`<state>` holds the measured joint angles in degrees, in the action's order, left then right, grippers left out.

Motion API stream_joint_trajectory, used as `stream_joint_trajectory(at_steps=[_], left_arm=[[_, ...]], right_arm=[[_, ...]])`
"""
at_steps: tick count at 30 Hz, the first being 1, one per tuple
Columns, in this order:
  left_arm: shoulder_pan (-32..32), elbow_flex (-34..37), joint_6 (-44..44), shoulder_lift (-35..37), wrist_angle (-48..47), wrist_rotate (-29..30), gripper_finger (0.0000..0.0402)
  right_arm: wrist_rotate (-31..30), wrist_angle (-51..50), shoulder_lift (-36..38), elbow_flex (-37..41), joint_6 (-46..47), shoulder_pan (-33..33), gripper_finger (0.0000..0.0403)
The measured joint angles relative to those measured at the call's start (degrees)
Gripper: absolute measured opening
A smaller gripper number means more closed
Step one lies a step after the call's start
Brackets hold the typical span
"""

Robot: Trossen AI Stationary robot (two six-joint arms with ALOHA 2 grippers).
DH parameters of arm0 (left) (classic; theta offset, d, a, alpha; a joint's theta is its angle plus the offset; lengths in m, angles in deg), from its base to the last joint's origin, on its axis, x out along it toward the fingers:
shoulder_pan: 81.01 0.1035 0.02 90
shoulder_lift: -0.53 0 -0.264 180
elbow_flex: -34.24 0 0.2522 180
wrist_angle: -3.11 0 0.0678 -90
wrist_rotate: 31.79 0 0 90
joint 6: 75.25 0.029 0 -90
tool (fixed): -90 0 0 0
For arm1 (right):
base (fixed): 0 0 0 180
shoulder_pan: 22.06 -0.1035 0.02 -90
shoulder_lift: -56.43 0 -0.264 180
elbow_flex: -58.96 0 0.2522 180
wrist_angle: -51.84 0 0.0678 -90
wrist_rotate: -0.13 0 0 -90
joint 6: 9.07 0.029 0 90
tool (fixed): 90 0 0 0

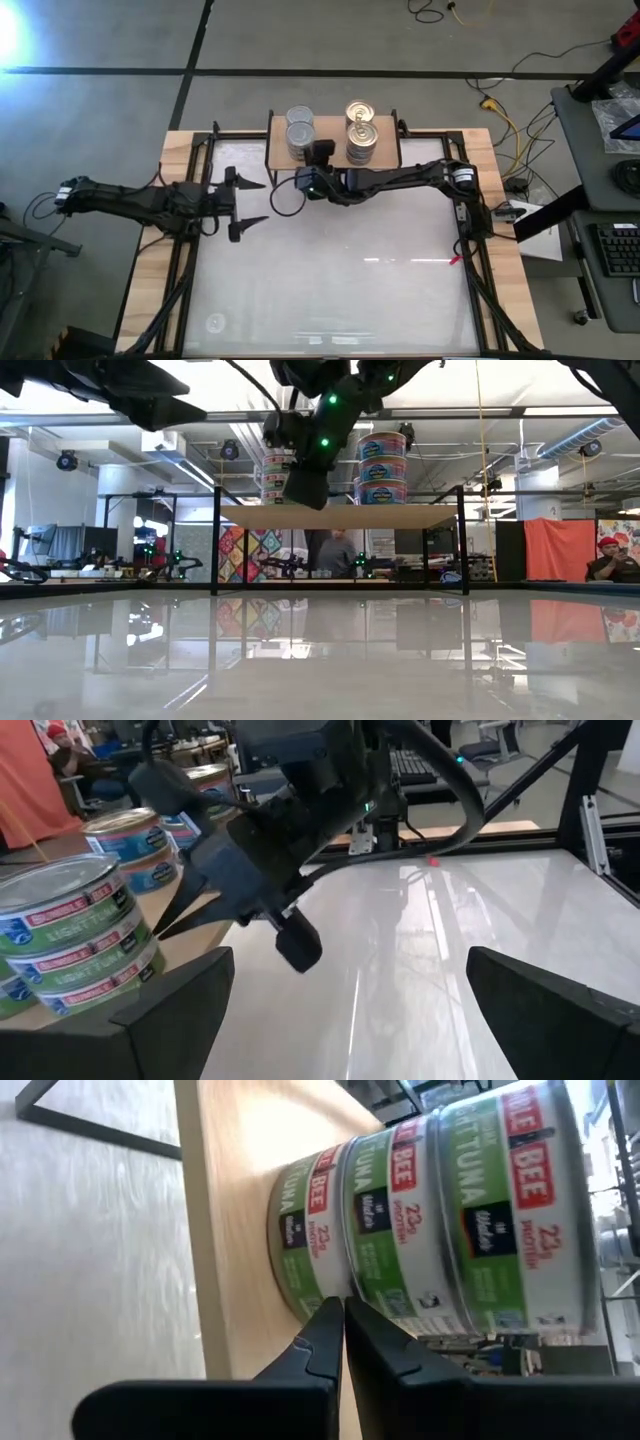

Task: Stack canned seafood by type on shelf
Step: Stack the green tuna can on top of the other green tuna cans on the shelf, then return to Home Position

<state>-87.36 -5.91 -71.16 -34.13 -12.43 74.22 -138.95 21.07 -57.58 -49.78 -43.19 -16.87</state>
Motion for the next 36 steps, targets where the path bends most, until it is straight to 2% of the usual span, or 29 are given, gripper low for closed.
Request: stream_joint_trajectory(at_steps=[5,7,9,10,12,14,16,18,21,23,28,31,33,36], left_arm=[[0.00,-0.96,0.02,2.14,-3.19,0.00,0.0383],[0.00,-0.96,0.70,2.91,-3.16,-0.02,0.0383],[0.05,-0.89,1.40,3.27,-2.51,0.03,0.0383],[0.14,-0.91,1.70,3.29,-1.39,0.16,0.0383],[0.21,-1.00,2.43,3.13,0.68,1.22,0.0383],[0.37,-1.64,2.91,2.73,3.61,1.72,0.0383],[0.89,-2.63,2.96,2.31,5.05,2.85,0.0383],[1.64,-3.60,2.89,1.72,5.56,4.38,0.0383],[3.16,-4.50,1.66,0.40,5.11,4.48,0.0374],[4.40,-5.11,-1.07,-0.31,4.88,4.46,0.0361],[5.49,-9.06,-10.92,-0.38,-1.36,4.46,0.0305],[5.44,-12.01,-15.83,-0.42,-8.56,4.46,0.0275],[5.44,-14.30,-14.87,-0.94,-12.93,4.45,0.0260],[5.39,-16.97,-17.52,-1.97,-21.46,4.19,0.0247]], right_arm=[[-0.01,-3.72,3.37,0.00,1.54,-2.66,0.0009],[2.68,-6.12,6.11,0.00,3.52,-4.21,0.0009],[11.49,-9.49,9.58,0.00,6.89,-4.79,0.0009],[18.03,-9.78,11.47,0.18,8.58,-4.54,0.0009],[31.38,-8.08,15.13,1.45,10.65,-3.17,0.0009],[41.93,-3.74,18.22,3.78,10.76,-1.35,0.0009],[48.71,2.23,20.53,7.20,9.17,0.46,0.0009],[52.36,9.78,22.38,11.51,7.58,2.29,0.0009],[56.46,20.09,24.24,17.58,5.92,4.77,0.0009],[56.63,24.86,25.08,20.30,4.57,6.09,0.0009],[56.55,26.15,26.91,21.14,2.47,9.68,0.0009],[56.46,22.69,27.09,21.22,14.14,12.05,0.0009],[56.69,21.77,26.96,21.27,23.42,13.24,0.0009],[57.79,22.45,26.96,21.24,28.05,13.79,0.0009]])
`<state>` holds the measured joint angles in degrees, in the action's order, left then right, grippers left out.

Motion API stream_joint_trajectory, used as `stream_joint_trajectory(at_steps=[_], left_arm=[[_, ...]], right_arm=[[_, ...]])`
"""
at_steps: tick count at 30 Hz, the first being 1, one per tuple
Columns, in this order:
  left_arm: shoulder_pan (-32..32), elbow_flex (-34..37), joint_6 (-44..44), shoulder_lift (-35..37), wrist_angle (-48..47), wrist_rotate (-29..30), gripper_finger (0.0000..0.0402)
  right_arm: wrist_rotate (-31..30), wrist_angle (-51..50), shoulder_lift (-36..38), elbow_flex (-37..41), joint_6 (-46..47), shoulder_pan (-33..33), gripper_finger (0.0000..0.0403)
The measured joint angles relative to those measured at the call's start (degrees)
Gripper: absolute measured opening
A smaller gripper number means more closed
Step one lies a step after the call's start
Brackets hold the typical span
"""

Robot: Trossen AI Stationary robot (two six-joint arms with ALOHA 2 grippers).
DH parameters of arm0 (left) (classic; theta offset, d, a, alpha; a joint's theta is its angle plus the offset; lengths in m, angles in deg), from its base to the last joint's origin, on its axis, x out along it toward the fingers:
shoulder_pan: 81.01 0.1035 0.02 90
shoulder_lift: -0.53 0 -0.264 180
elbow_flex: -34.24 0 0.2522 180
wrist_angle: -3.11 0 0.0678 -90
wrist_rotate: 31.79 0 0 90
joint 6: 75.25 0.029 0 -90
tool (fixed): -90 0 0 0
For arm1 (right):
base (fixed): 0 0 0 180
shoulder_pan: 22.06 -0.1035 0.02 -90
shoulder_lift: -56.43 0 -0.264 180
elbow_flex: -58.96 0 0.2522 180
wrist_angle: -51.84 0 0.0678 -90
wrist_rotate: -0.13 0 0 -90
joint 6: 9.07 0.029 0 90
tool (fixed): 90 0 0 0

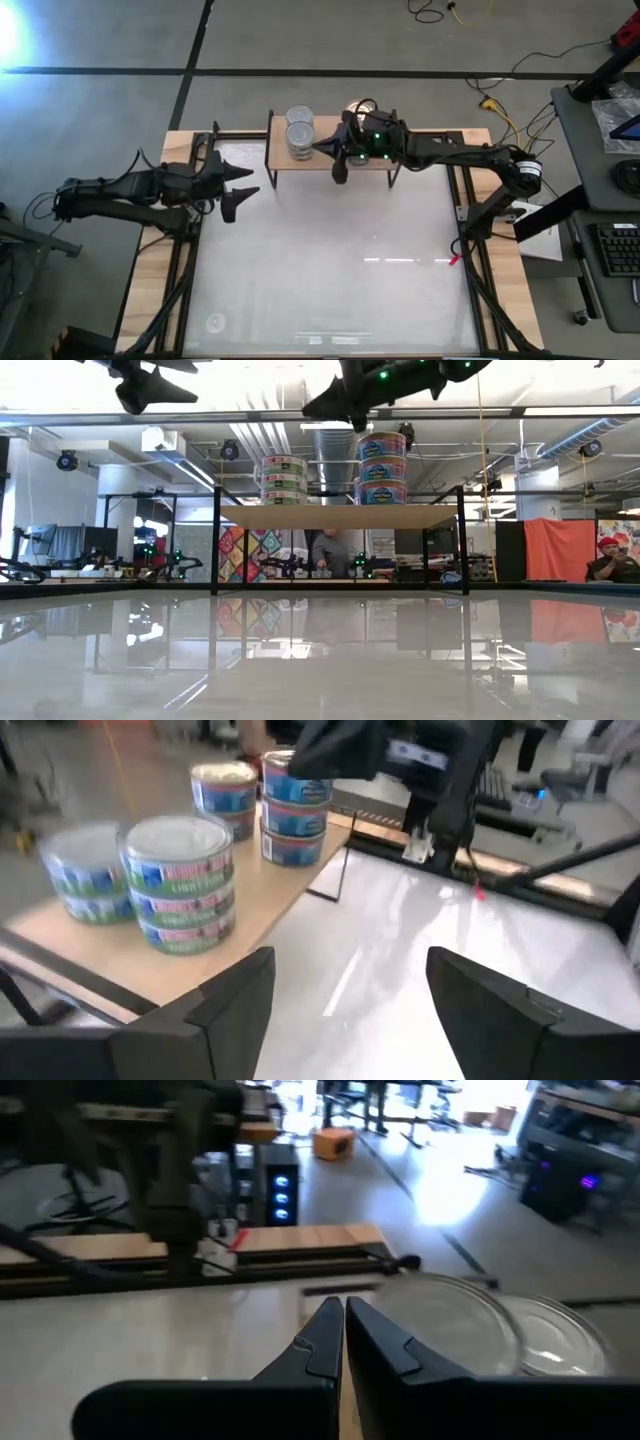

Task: Stack canned seafood by type on shelf
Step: Return to Home Position

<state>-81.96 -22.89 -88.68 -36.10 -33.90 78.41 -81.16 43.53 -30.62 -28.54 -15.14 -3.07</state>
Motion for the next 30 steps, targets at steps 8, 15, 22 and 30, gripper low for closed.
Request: stream_joint_trajectory(at_steps=[8,15,22,30], left_arm=[[-0.13,-1.65,-0.80,-1.91,0.32,-5.73,0.0240],[0.09,-0.82,-1.31,-2.00,0.31,-3.32,0.0240],[-0.01,0.71,1.92,-0.13,0.69,-2.81,0.0240],[-0.04,11.14,7.51,8.04,17.03,-4.36,0.0240]], right_arm=[[3.41,0.41,0.79,-0.11,-2.96,-1.27,0.0009],[3.28,0.13,0.11,-0.09,-2.48,-1.20,0.0009],[2.46,5.37,-0.20,-0.09,2.96,-1.36,0.0010],[23.26,12.00,1.55,1.15,-1.01,-1.38,0.0013]])
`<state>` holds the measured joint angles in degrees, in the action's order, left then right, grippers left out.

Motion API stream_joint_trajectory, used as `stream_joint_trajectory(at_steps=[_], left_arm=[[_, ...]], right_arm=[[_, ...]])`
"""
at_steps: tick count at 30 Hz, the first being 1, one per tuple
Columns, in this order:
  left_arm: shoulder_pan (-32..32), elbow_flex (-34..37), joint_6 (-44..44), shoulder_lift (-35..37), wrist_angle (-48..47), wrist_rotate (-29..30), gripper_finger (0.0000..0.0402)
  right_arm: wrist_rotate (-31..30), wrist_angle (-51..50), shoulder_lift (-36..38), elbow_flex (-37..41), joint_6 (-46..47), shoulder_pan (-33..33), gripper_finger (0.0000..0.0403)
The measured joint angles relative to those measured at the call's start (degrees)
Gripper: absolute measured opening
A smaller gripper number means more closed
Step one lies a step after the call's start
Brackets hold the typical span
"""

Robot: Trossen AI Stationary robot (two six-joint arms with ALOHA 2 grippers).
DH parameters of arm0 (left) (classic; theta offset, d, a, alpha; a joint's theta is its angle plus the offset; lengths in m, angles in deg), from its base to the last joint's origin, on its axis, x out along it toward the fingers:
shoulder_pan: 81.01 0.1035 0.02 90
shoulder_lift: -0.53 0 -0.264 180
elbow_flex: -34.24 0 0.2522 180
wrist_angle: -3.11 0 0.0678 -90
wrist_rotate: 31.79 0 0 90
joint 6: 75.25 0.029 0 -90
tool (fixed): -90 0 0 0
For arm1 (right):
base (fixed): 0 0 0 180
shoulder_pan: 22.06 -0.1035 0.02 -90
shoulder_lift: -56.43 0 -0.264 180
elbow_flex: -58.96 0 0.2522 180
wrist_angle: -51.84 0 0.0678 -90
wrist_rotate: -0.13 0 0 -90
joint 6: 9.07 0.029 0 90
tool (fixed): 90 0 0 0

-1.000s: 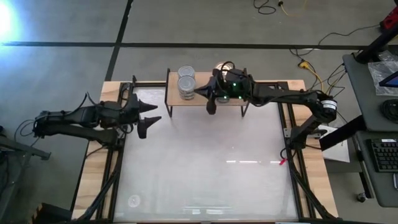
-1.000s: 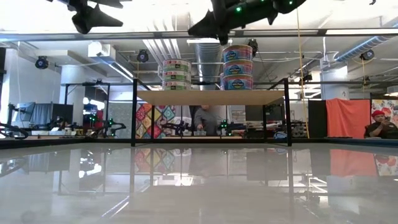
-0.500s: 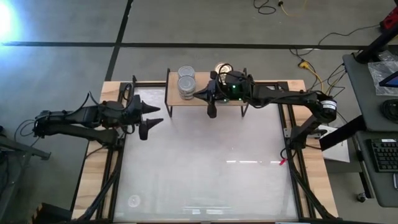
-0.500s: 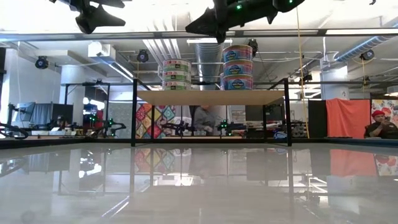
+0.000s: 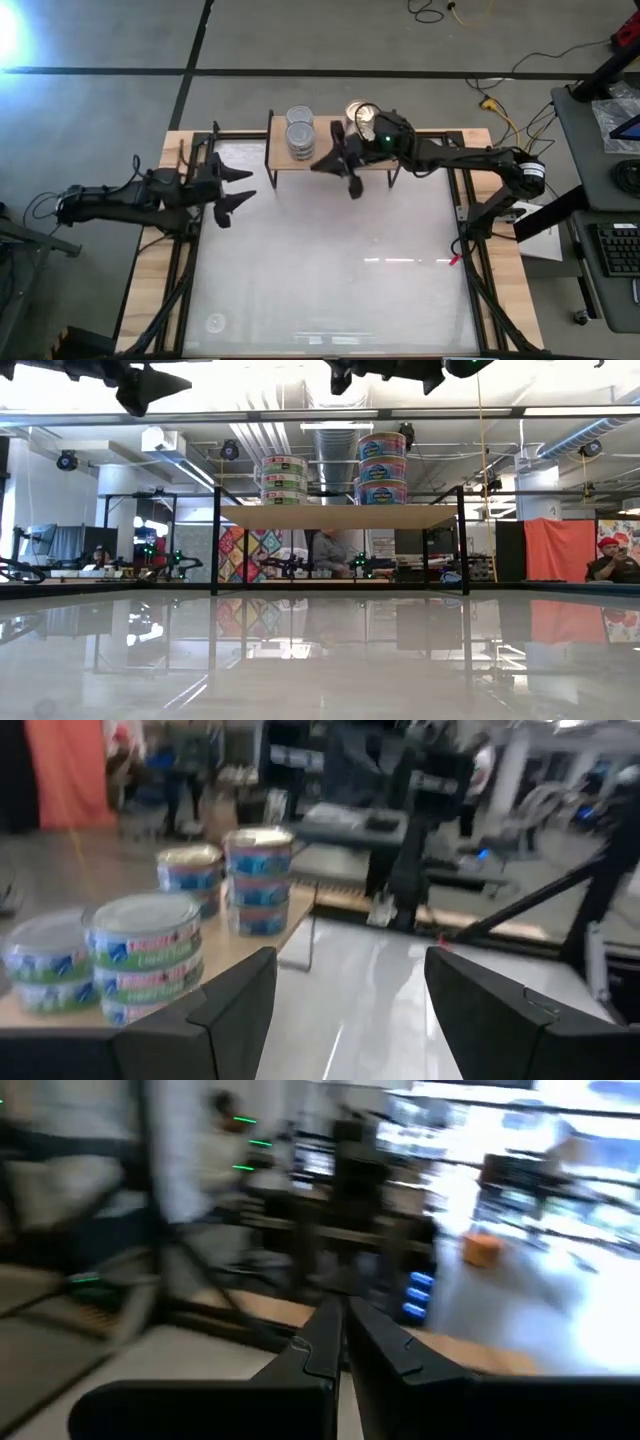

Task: Stack canned seafood by type on shelf
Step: Return to Home Position

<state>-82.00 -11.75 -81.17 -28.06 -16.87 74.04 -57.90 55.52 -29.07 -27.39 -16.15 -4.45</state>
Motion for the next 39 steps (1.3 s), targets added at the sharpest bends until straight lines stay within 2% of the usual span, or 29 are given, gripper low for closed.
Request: stream_joint_trajectory(at_steps=[3,6,12,17,26,29,34,39], left_arm=[[-0.02,3.35,2.94,4.29,1.67,-1.44,0.0240],[-0.07,5.90,2.96,8.05,1.42,-1.43,0.0240],[0.00,9.23,-1.59,12.50,1.05,3.35,0.0240],[-0.01,11.11,-1.90,13.81,1.12,6.59,0.0240],[0.00,16.59,-1.63,14.03,3.89,6.77,0.0240],[-0.02,17.87,0.68,15.26,3.87,7.07,0.0240],[-0.02,18.12,4.95,19.22,3.65,8.24,0.0240],[-0.07,18.76,4.79,24.08,1.91,7.76,0.0240]], right_arm=[[7.29,1.62,0.30,1.09,0.95,0.00,0.0013],[8.92,1.37,0.87,1.93,4.24,0.03,0.0013],[7.61,1.37,4.63,6.51,0.87,0.30,0.0013],[-0.62,4.43,12.42,16.63,-0.32,0.71,0.0013],[-16.95,6.92,25.17,32.94,-2.50,-1.89,0.0013],[-20.53,15.25,26.16,38.08,-1.18,-3.76,0.0013],[-30.39,31.76,25.79,47.62,0.06,-5.89,0.0013],[-31.14,43.91,26.28,56.31,1.59,-5.32,0.0013]])
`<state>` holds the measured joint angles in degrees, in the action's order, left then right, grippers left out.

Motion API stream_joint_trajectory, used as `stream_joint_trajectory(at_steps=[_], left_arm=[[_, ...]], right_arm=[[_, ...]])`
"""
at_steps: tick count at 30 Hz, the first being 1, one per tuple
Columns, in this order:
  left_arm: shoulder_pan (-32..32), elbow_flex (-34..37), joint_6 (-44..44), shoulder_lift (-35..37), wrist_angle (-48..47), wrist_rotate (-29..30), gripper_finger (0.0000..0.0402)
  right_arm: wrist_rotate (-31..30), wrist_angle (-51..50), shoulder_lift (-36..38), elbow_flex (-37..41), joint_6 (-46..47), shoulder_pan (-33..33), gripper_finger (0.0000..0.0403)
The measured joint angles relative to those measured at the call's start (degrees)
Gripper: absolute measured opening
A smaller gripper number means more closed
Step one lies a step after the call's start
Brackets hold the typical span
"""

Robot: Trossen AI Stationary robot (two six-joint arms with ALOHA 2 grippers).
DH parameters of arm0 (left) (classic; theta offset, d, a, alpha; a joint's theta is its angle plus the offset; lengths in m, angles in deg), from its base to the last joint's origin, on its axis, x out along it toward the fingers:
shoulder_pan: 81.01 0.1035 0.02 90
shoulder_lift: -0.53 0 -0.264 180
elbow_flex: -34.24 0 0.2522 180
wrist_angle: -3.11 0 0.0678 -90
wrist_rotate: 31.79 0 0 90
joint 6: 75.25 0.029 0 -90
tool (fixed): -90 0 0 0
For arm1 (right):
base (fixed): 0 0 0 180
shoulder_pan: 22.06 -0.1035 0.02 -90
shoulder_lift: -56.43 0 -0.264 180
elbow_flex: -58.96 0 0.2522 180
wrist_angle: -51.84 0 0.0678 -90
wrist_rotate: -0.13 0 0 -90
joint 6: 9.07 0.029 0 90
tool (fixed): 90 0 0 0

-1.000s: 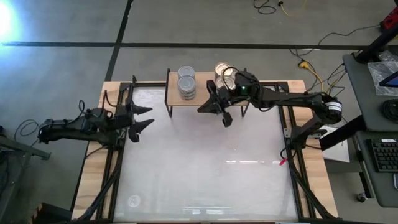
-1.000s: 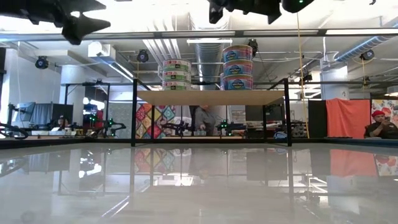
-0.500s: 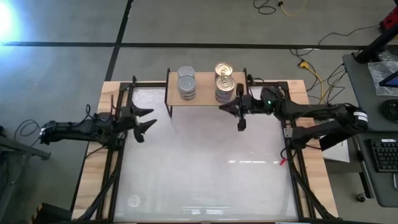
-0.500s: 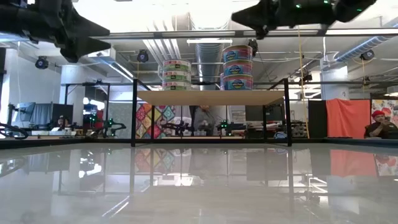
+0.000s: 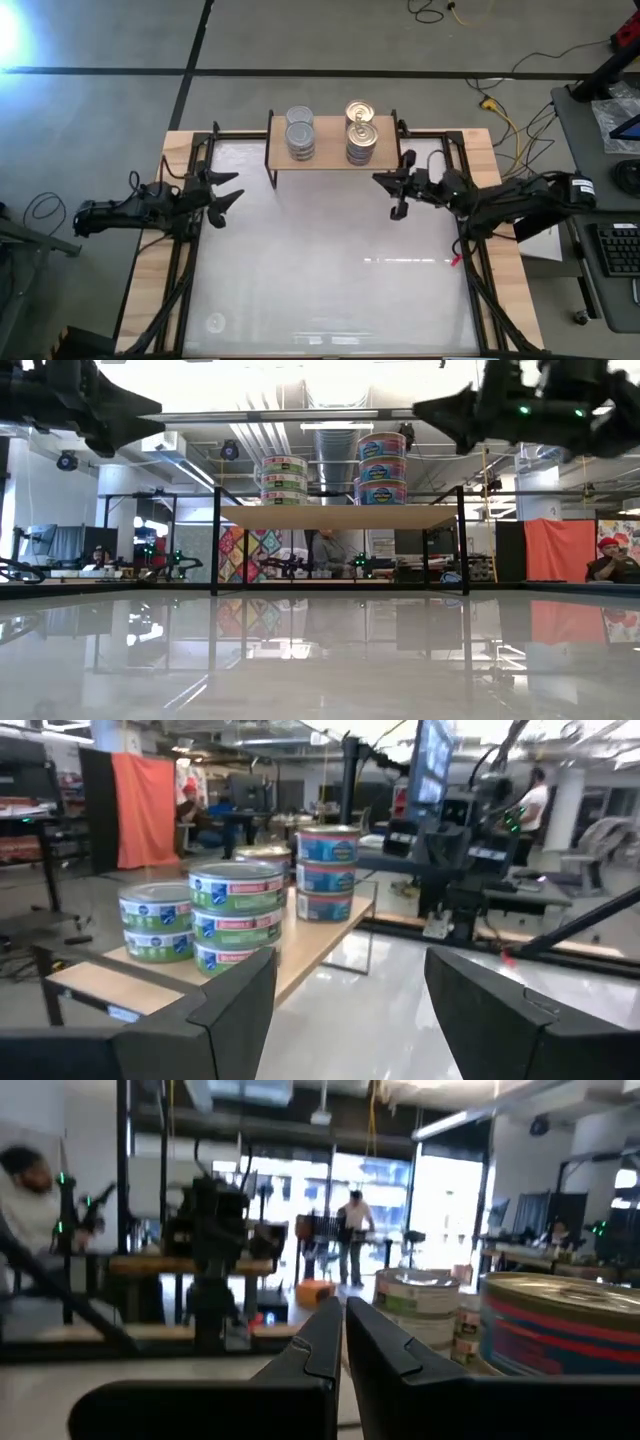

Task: Stack canned seafood by type on shelf
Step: Return to Home Position

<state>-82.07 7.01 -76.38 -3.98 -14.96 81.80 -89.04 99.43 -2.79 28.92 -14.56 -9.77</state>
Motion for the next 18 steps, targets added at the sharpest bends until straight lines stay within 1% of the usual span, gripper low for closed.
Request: stream_joint_trajectory(at_steps=[3,5,7,9,10,11,15,18], left_arm=[[-0.05,1.50,-0.10,2.63,-0.12,-0.81,0.0240],[-0.07,2.83,-0.13,4.47,0.13,-0.75,0.0240],[-0.07,4.07,-0.12,4.54,2.46,-0.73,0.0240],[-0.09,4.71,0.22,4.24,3.15,-1.56,0.0240],[-0.10,4.93,0.47,4.23,3.31,-1.74,0.0240],[-0.13,5.23,0.58,4.54,3.16,-1.84,0.0240],[-0.13,5.35,1.37,4.53,3.19,-1.63,0.0240],[-0.17,4.97,2.09,4.51,2.76,-1.42,0.0240]], right_arm=[[0.10,7.41,0.03,4.87,2.09,0.19,0.0013],[0.33,13.65,0.00,8.20,5.17,0.74,0.0013],[0.61,20.26,0.52,11.75,9.61,2.01,0.0013],[0.76,24.13,1.23,15.45,12.81,3.33,0.0013],[0.82,23.52,1.59,15.51,13.92,4.12,0.0013],[2.10,20.89,2.80,15.44,14.96,4.63,0.0013],[12.41,13.24,6.23,14.69,15.04,7.26,0.0013],[16.66,10.09,10.06,14.89,15.94,9.55,0.0013]])
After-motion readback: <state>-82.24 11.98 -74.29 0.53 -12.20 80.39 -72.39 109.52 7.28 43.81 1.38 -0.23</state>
